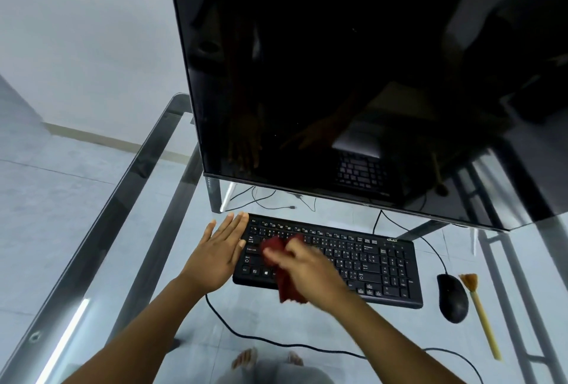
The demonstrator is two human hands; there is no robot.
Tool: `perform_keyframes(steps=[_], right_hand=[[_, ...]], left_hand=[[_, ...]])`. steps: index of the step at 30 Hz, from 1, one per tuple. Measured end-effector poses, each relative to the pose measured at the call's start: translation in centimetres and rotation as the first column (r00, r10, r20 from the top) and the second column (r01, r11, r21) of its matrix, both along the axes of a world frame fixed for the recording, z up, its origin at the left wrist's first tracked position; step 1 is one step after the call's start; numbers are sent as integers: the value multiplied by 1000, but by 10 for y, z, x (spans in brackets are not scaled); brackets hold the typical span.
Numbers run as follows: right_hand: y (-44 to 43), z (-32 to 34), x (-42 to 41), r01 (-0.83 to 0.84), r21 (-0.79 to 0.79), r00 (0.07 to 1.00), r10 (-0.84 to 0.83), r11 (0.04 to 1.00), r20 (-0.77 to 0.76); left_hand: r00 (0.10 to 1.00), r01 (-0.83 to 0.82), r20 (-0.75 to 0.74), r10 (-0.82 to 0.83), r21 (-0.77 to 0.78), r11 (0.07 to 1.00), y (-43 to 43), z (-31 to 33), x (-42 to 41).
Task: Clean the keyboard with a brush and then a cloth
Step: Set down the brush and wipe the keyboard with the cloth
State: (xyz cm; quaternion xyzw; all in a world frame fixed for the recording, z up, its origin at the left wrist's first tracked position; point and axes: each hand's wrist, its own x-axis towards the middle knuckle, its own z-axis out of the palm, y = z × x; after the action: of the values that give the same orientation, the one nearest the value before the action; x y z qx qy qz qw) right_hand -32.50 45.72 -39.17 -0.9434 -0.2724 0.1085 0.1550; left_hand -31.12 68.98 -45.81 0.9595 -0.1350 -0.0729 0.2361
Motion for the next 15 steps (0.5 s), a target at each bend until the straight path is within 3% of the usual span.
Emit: perform_keyframes(steps=[2, 4, 5, 7, 9, 11, 13, 15], right_hand=[[-14, -4, 12, 258, 74, 964, -262, 963, 38], [-14, -9, 7, 368, 61, 926, -372, 928, 71], [-7, -9, -2, 307, 26, 949, -308, 951, 66], [3, -11, -23, 11, -89, 999, -8, 996, 36], [-3, -5, -23, -187, -99, 982, 186, 977, -12], [-14, -5, -13, -36, -30, 997, 38, 999, 68], [-21, -10, -6, 274, 82, 959, -278, 958, 54], [-11, -12, -13, 254, 3, 966, -254, 967, 50]], left_hand=[[1000, 6, -6, -6, 18, 1000, -1, 3, 0], [1000, 0, -10, 1, 19, 1000, -4, 4, -1], [1000, -10, -12, 10, 17, 1000, -5, 4, -2], [1000, -22, -8, 22, 14, 1000, -6, 4, -3], [1000, -22, 0, 22, 3, 1000, -5, 3, -3], [1000, -14, -8, 14, -8, 1000, -4, 2, -2], [1000, -15, -11, 15, -14, 1000, -4, 1, 0], [1000, -22, -8, 22, -12, 1000, -4, 0, -1]])
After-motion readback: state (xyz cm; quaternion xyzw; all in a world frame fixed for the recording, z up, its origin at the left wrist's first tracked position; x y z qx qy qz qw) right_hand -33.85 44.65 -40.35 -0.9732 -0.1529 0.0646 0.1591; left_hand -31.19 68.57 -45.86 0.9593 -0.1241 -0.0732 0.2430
